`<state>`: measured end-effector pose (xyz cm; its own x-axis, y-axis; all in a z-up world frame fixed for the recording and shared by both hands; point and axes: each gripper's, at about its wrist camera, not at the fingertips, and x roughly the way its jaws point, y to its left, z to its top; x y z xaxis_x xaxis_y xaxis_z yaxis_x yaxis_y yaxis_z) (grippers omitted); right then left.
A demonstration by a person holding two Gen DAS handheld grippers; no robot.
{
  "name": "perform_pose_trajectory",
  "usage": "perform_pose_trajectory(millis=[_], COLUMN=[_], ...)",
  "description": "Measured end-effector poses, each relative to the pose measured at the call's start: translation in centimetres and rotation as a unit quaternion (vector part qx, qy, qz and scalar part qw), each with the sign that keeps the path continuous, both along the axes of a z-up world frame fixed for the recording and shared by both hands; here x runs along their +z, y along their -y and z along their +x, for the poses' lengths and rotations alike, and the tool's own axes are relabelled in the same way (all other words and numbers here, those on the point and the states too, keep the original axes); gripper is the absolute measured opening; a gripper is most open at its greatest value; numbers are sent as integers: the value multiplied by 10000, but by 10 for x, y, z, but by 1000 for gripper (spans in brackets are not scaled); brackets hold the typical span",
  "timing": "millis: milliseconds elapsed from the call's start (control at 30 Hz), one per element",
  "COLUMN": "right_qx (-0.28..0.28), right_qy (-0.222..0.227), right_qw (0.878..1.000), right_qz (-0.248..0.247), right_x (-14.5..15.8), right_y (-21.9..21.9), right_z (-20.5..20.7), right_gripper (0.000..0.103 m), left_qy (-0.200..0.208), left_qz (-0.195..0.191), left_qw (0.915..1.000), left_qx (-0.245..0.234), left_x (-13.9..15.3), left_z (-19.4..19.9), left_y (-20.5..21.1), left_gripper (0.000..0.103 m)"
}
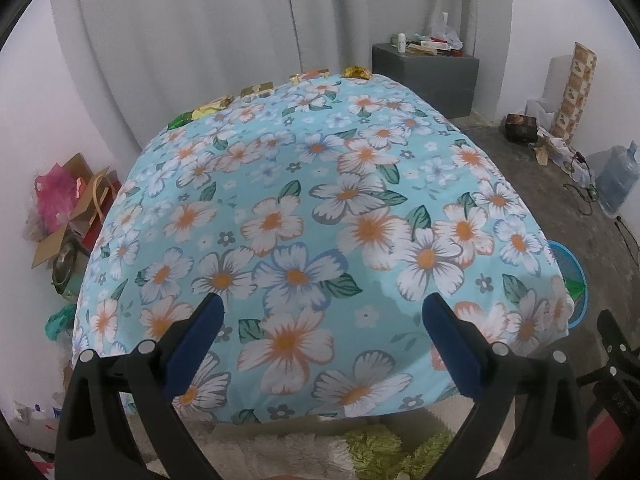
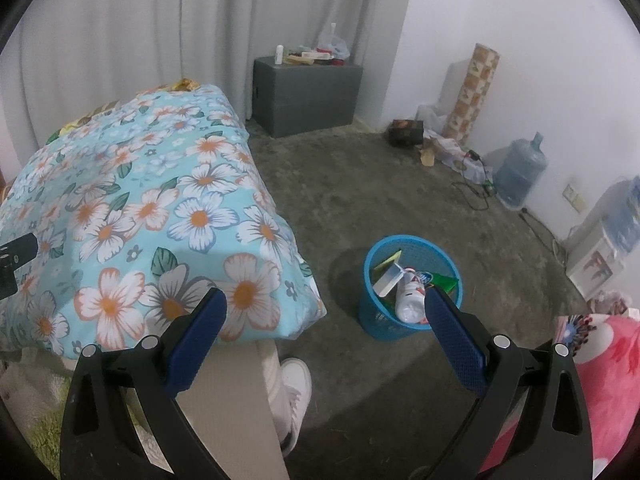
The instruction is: Collect trash
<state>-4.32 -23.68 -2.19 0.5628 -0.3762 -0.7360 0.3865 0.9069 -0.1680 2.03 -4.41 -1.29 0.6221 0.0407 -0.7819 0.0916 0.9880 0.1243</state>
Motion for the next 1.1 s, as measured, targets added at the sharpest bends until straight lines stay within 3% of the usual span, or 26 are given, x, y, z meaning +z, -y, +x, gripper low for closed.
perform_pose_trajectory(millis=[1100], right_qx=[-291], right_qy=[60], right_qw=[9996], right_qz=[3], right_x=[4], right_y=[1], right_z=[-6], right_gripper=[95], left_qy=[-133], left_qz=[-304], left_qw=[9988], left_qx=[-354], left_x=[6], left_z=[-3], left_y=[21], left_gripper=[97])
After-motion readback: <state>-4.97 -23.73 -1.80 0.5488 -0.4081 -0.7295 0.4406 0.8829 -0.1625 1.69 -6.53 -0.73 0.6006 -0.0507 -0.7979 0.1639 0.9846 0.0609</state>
